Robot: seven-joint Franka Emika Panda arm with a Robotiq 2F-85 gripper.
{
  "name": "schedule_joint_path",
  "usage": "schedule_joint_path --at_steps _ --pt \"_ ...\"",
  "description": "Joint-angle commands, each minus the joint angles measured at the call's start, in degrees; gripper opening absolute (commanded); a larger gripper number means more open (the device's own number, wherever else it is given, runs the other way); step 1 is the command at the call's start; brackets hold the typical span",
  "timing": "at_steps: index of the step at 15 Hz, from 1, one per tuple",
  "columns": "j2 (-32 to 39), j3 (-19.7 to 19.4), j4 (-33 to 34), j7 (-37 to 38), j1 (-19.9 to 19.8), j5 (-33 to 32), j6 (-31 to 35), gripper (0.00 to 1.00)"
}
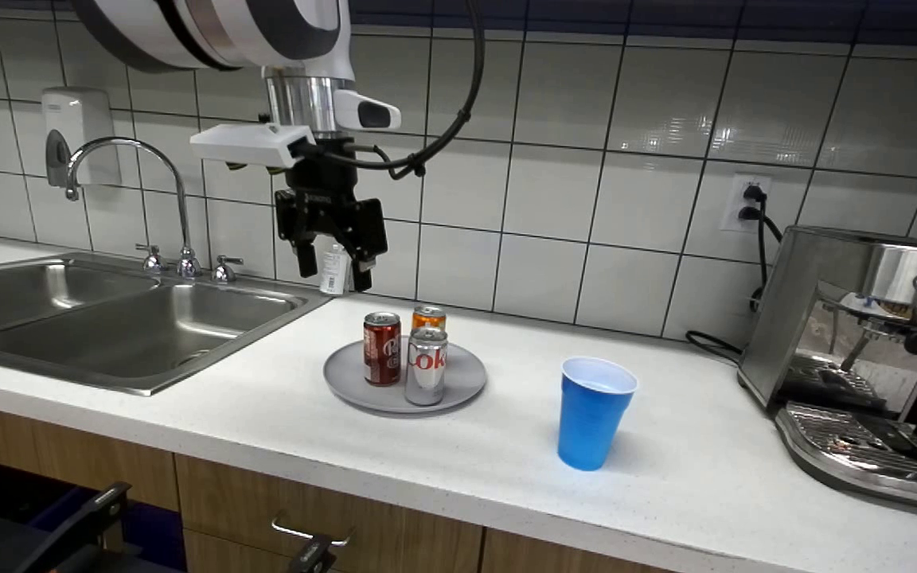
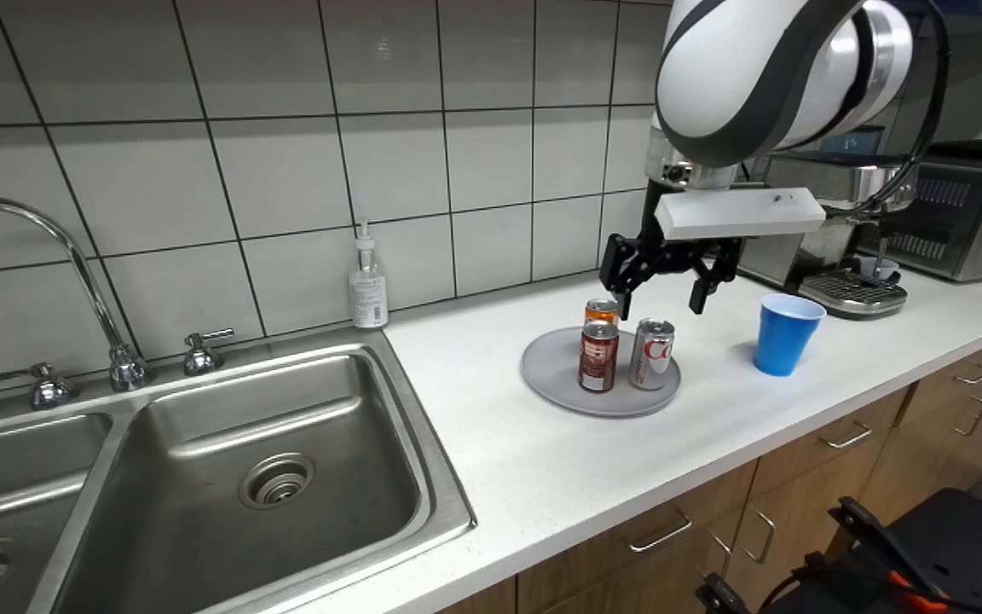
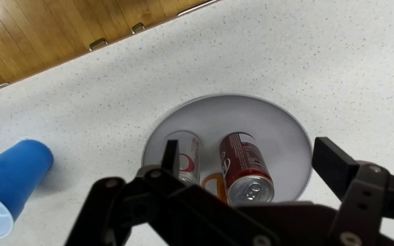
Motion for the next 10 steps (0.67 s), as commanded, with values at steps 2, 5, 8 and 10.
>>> schedule_joint_path --at_steps 2,5,8,10 --pt "6.82 2.01 3.42 6.83 -2.36 -4.86 2.93 1.0" --pt "10.73 1.47 5.82 10.47 -2.0 -7.59 3.76 1.0" --pt "14.12 0.6 8.31 14.01 -1.03 -10.16 4.01 1.0" --pt "16.24 -0.09 9.98 16.29 -0.27 -11.78 4.08 1.0"
